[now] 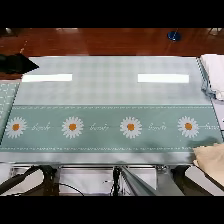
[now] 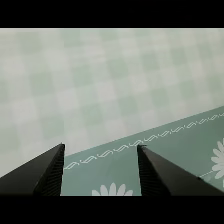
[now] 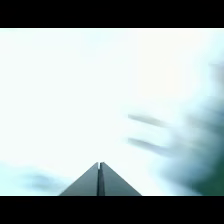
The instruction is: Fold the shirts.
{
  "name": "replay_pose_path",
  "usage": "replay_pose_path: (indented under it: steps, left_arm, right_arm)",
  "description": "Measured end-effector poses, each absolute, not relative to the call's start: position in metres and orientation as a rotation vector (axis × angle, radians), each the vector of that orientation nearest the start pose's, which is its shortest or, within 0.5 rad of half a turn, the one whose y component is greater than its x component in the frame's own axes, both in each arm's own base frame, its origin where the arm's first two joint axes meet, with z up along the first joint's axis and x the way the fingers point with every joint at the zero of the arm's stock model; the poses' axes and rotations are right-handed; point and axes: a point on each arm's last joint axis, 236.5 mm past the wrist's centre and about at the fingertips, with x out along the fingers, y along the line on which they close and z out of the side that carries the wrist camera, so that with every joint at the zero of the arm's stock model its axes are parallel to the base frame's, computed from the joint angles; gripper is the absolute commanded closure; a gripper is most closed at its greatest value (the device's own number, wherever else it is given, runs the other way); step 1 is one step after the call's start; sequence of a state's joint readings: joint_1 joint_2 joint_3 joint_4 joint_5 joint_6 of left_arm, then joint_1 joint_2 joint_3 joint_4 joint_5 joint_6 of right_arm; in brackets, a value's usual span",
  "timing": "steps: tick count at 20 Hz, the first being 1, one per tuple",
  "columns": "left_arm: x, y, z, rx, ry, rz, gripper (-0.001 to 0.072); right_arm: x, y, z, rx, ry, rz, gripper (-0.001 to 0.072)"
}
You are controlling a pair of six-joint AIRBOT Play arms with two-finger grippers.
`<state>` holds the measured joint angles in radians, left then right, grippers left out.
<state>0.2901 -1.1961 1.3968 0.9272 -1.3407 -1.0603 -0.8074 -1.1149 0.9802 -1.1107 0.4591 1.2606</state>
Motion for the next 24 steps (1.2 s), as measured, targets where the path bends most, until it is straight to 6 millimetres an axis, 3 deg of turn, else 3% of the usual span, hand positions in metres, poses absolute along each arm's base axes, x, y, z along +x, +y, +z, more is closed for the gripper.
replay_pose_path:
  steps: [1, 2, 3, 4, 5, 6, 7, 9, 11, 13, 15, 18, 21, 22, 24]
  left_arm:
    - [0.403, -0.029, 0.153, -0.156, 0.915, -0.47, 0.0185]
    - [0.406, -0.033, 0.144, -0.137, 0.935, -0.477, 0.0185]
    - [0.408, -0.039, 0.136, -0.113, 0.958, -0.484, 0.0185]
    - [0.409, -0.045, 0.127, -0.095, 0.985, -0.483, 0.0184]
    - [0.409, -0.049, 0.115, -0.07, 1.023, -0.476, 0.0185]
    - [0.41, -0.052, 0.104, -0.043, 1.06, -0.457, 0.0185]
    - [0.41, -0.054, 0.092, -0.017, 1.099, -0.429, 0.0185]
    - [0.414, -0.057, 0.073, 0.025, 1.149, -0.374, 0.0184]
    - [0.42, -0.066, 0.056, 0.056, 1.182, -0.344, 0.0184]
    - [0.423, -0.076, 0.041, 0.079, 1.21, -0.335, 0.0174]
    - [0.424, -0.083, 0.027, 0.09, 1.239, -0.318, 0.0162]
    - [0.428, -0.089, 0.013, 0.106, 1.267, -0.294, 0.0162]
    - [0.441, -0.097, 0.014, 0.114, 1.236, -0.286, 0.0193]
    - [0.446, -0.1, 0.016, 0.114, 1.222, -0.284, 0.0295]
    - [0.454, -0.102, 0.018, 0.116, 1.199, -0.28, 0.0326]
  right_arm:
    - [0.417, -0.249, 0.114, 0.373, 0.483, -0.436, 0.0601]
    - [0.462, -0.19, 0.11, 0.375, 0.543, -0.271, 0.0446]
    - [0.492, -0.127, 0.099, 0.368, 0.63, -0.122, 0.041]
    - [0.509, -0.064, 0.084, 0.324, 0.742, 0.019, 0.0378]
    - [0.508, -0.009, 0.062, 0.252, 0.88, 0.135, 0.033]
    - [0.497, 0.028, 0.041, 0.159, 1.007, 0.211, 0.033]
    - [0.484, 0.051, 0.024, 0.041, 1.117, 0.248, 0.033]
    - [0.458, 0.067, 0.004, -0.151, 1.273, 0.261, 0.0286]
    - [0.439, 0.065, -0.003, -0.253, 1.374, 0.239, 0.0251]
    - [0.424, 0.058, -0.006, -0.281, 1.454, 0.213, 0.0201]
    - [0.411, 0.054, -0.007, -0.238, 1.517, 0.212, 0.02]
    - [0.407, 0.05, -0.007, -0.139, 1.547, 0.225, 0.0201]
    - [0.415, 0.045, -0.006, -0.074, 1.514, 0.224, 0.0202]
    - [0.419, 0.043, -0.006, -0.066, 1.5, 0.22, 0.0202]
    - [0.425, 0.04, -0.006, -0.055, 1.475, 0.214, 0.0202]
